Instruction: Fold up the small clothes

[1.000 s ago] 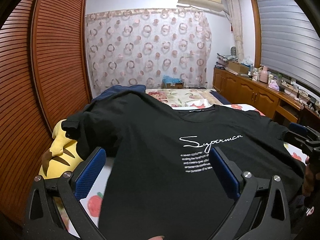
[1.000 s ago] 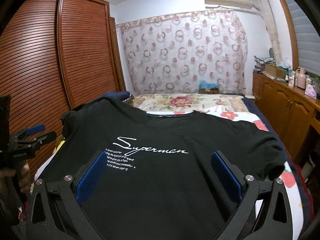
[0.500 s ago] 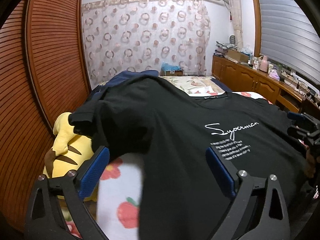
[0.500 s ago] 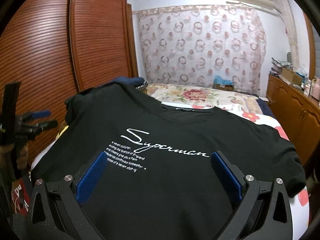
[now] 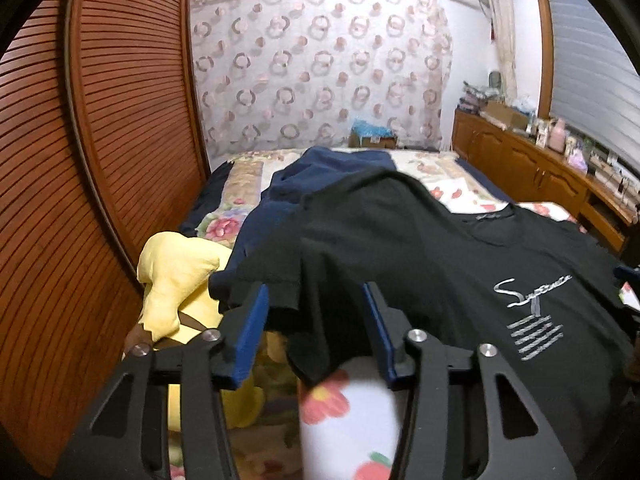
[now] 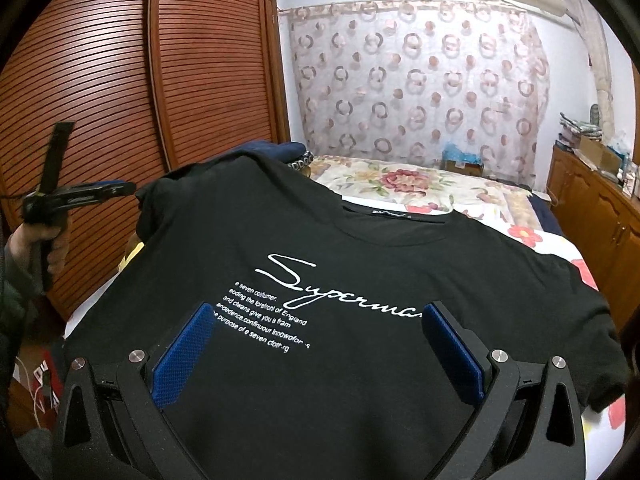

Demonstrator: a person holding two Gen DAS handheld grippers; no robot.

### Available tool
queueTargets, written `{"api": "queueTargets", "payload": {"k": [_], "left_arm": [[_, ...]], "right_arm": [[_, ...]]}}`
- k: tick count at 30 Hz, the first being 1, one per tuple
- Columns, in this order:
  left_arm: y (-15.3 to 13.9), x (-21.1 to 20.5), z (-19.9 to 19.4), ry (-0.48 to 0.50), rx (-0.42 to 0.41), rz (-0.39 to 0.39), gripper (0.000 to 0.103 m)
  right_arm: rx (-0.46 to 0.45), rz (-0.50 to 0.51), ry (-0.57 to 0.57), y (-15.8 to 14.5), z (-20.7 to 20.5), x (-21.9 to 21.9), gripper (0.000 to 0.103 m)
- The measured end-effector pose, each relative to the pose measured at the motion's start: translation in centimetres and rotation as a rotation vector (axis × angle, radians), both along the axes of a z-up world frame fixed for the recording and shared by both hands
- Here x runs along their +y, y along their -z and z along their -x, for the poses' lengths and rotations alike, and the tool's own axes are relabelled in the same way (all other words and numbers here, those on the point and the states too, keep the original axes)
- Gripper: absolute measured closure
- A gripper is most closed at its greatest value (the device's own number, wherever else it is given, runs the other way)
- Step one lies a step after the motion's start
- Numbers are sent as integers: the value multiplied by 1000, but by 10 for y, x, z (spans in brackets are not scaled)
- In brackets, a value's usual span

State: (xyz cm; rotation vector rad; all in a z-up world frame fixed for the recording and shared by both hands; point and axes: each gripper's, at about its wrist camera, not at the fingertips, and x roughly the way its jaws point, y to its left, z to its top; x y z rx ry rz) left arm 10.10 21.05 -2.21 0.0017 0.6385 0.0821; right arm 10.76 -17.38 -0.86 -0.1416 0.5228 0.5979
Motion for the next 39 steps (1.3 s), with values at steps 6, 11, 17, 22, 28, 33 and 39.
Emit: {"api": "queueTargets", "payload": {"k": [6,11,17,22,28,33,39], "left_arm": [[17,10,-28,-41,65,-111,63],[17,7,-28,-5,80,-144,85],[8,12,-22,-14,88,-188,86],[14,21,-24,-13,109,-152,94],[4,15,-23,-15,74,-159,98],[-21,10,-14,-15,10,-126,98],[-68,-38,-10,111,-64,-83,99]], "right_arm": [[2,6,-5,3,2,2,0],[6,2,-1,4,2,1,0],[16,-4,0,6,0,1,0],[19,-12,3,6,-1,0,0],[18,-13,10,7,-1,-1,0],[19,-20,19,7,0,-3,0],[12,-28,43,2,-4,-10,0]]}}
